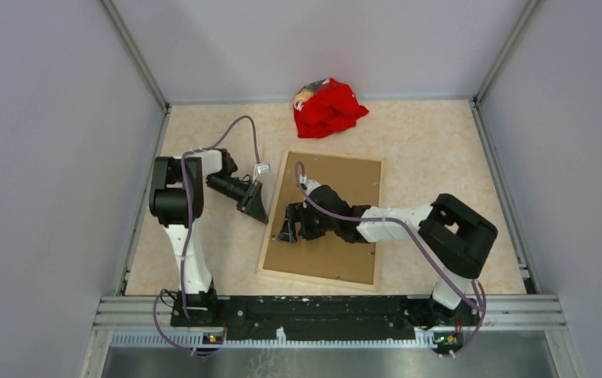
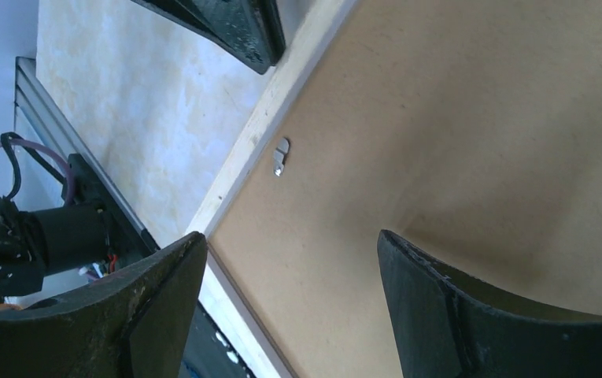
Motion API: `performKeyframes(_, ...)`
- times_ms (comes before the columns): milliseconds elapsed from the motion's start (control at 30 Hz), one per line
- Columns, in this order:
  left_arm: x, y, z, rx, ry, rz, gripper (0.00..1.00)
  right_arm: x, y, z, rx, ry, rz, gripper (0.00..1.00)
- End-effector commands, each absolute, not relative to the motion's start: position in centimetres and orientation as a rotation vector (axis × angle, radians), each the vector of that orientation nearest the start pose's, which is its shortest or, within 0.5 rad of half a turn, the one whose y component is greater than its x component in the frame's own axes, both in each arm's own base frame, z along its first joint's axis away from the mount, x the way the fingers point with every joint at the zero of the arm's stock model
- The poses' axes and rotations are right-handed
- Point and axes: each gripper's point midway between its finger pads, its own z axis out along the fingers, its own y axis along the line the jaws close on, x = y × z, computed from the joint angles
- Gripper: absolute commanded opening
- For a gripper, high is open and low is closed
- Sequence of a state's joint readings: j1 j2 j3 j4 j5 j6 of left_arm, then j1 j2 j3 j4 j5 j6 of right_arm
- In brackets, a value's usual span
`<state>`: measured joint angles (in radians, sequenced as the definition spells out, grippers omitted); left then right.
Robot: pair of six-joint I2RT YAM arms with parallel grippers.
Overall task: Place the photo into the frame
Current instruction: Install the photo frame at the center of the board.
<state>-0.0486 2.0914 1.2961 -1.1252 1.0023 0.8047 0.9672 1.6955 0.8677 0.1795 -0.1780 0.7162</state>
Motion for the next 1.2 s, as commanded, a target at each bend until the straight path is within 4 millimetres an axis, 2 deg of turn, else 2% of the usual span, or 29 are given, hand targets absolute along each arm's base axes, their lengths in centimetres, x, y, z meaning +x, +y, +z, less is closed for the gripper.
performKeyframes(0,27.7,-15.2,2.7,0.869,2.484,-1.524,0.16,21.1,43.0,8.9,-0.453,2.283,1.162,0.80)
performKeyframes(167,27.6,-15.1,2.4,0.862,2.506,-1.500,0.11,21.1,44.4,8.2,-0.482,2.295,1.173,0.79)
performKeyframes(533,27.7,-15.0,2.4,0.860,2.516,-1.477,0.09,20.0,46.3,7.1,-0.520,2.330,1.214,0.79)
performKeyframes(1167,27.6,-14.8,2.3,0.862,2.527,-1.451,0.09,18.2,47.1,5.8,-0.552,2.385,1.248,0.78)
